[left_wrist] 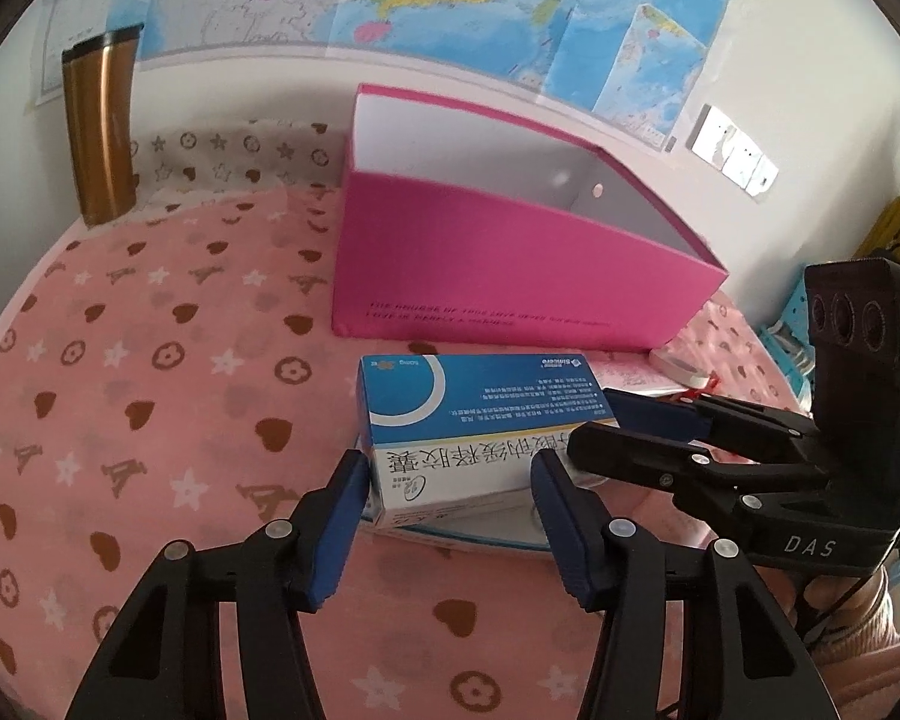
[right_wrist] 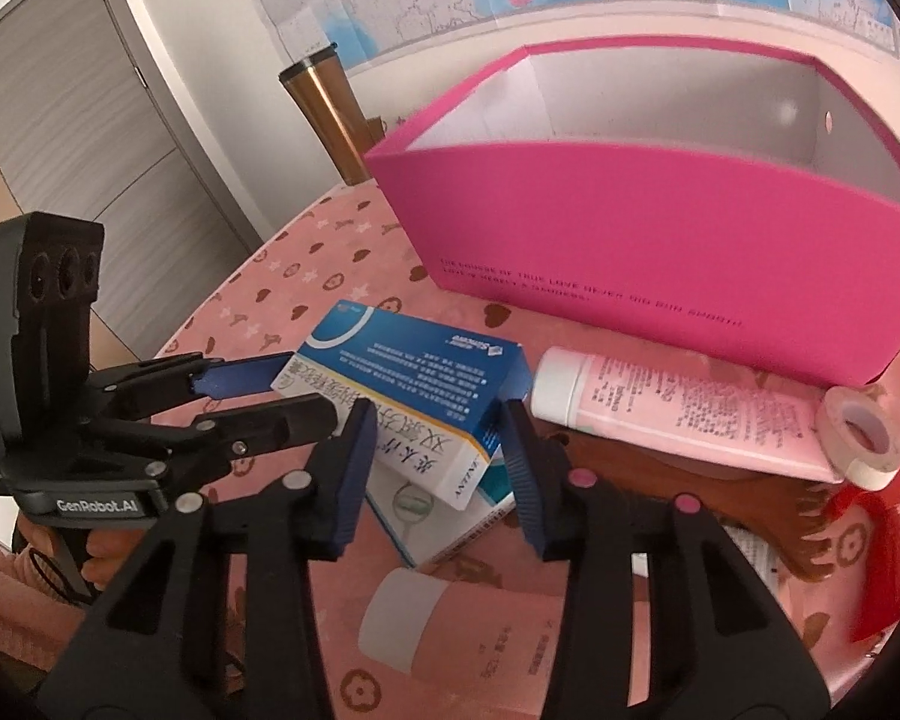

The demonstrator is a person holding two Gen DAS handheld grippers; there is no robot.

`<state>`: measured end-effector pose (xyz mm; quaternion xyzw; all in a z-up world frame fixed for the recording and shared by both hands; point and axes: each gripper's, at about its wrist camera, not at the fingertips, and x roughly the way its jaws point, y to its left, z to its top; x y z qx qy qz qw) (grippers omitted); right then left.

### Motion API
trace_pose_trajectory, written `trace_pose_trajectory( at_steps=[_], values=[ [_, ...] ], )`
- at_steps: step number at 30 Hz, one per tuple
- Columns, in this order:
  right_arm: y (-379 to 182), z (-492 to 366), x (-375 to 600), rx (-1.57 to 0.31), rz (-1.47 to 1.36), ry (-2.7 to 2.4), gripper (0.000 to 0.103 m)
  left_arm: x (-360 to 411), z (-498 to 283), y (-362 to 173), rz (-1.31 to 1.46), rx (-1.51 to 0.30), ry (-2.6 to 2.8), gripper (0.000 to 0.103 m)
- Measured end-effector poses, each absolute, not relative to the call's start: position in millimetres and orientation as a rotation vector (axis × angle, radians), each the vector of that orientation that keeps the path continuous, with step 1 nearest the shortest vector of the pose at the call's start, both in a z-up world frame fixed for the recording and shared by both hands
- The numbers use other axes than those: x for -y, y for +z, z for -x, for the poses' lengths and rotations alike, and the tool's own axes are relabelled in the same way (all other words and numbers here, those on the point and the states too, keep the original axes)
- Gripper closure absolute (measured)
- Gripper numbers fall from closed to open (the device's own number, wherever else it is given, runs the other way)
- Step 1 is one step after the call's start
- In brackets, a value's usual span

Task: Organize rigid objects
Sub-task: 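Carry the medicine box into the magenta box and open the right gripper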

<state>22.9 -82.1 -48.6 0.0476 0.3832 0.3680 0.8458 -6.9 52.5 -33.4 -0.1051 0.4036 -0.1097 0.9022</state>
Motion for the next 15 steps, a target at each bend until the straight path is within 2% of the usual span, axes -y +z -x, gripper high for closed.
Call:
trace_pose_trajectory(
  at_steps=[15],
  values=[
    [0, -25, 101, -0.685, -0.097, 0.764, 0.057, -39, -2, 24, 0.139, -0.69, -0.259, 0.045]
  ],
)
